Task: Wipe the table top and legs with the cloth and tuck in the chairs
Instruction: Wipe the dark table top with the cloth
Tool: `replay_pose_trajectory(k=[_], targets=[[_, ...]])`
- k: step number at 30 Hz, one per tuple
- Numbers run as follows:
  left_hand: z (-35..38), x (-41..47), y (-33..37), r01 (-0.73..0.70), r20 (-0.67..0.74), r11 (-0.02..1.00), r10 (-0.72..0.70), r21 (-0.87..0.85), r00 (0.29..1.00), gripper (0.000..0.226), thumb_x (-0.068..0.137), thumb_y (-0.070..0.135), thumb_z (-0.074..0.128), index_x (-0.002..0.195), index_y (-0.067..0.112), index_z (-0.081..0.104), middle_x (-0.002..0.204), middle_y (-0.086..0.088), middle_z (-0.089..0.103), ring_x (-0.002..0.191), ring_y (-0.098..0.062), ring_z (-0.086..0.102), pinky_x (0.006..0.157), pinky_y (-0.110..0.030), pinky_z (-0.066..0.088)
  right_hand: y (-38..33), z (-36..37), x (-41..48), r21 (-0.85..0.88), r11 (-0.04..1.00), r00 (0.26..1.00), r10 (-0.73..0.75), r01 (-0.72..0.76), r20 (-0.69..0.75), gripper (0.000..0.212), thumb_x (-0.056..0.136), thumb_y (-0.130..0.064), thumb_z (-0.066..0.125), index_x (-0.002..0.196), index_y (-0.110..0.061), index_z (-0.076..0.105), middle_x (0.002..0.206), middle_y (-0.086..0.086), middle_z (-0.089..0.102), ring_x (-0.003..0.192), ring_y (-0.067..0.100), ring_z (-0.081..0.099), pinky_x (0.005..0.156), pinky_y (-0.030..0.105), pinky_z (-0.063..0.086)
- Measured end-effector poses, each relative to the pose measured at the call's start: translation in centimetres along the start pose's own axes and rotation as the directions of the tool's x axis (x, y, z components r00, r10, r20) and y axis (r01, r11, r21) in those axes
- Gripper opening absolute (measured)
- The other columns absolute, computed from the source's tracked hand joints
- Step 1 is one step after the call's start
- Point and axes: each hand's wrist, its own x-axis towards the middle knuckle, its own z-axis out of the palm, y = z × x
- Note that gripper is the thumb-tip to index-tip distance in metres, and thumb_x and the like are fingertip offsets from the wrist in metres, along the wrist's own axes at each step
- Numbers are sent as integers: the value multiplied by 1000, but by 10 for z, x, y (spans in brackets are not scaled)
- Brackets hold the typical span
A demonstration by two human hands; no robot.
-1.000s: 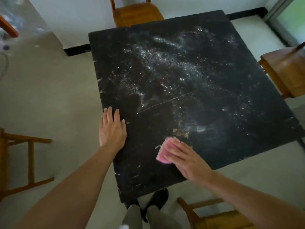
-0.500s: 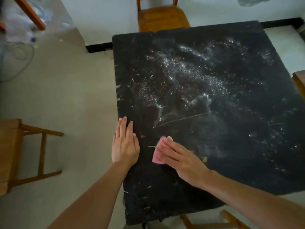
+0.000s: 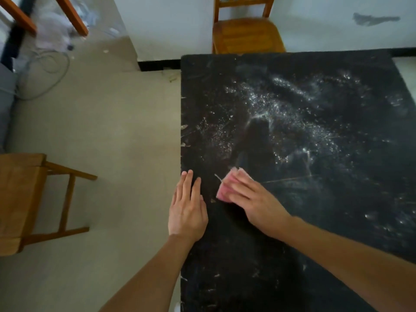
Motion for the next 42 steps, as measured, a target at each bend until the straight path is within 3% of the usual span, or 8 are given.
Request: replay_pose_trajectory(k=[3,8,12,17,23,32,37,42], targets=[[2,0,-2,0,10,1000,0,11,1000,48,95,23,30,135,3,46,150,-16,35,143,-29,25,114,-40,18,28,5,46,126,992,1000,-16,15,5,43,93,5,36,124,-7,64,132,11,60,132,30,45,115,48,28],[-1,-1,-1,21,33,1000,-20,-6,999,52,98,29,22,141,8,42,155,-10,28,146,-24,16,115,-39,17,125,-29,151,190,832,843,536,-521,-35,55,89,12,45,119,-29,67,132,-4,61,131,16,49,115,40,33],[1,-1,-4,9,26,999,-8,-33,1000,47,97,25,29,137,6,46,152,-13,33,144,-26,22,114,-42,25,76,-38,127,107,951,946,303,-292,-114,47,94,8,40,120,-22,65,131,-3,60,128,16,52,112,41,38],[2,0,-5,8,44,1000,-8,-6,999,47,93,22,34,135,5,47,150,-12,37,142,-25,26,111,-44,30,31,12,80,67,997,995,-43,37,92,45,92,3,40,130,-12,60,139,7,55,139,27,39,117,42,26],[5,-1,-9,4,45,1000,-5,18,999,47,95,25,35,137,8,46,151,-9,35,143,-20,17,111,-44,23,131,-33,193,149,839,844,534,-523,-45,57,89,14,44,120,-30,65,134,-3,60,130,18,50,116,35,32],[0,1,-8,15,87,997,-8,-74,996,47,93,23,34,135,7,48,150,-11,37,143,-24,24,106,-46,40,44,10,144,95,995,991,-28,16,131,58,88,16,40,131,-19,58,144,2,50,142,22,34,119,45,25],[0,-1,-12,-24,54,999,27,-47,998,46,95,25,34,136,8,48,151,-9,36,144,-23,23,112,-49,30,148,-24,240,142,815,827,560,-561,51,60,90,13,46,130,-30,59,148,0,47,141,17,36,120,35,23],[-10,36,-17,69,25,997,-70,30,997,45,94,24,35,135,9,49,148,-12,40,141,-27,31,116,-45,24,104,-26,184,118,948,951,303,-296,-56,47,95,1,38,127,-26,60,137,0,57,136,18,44,117,43,31]])
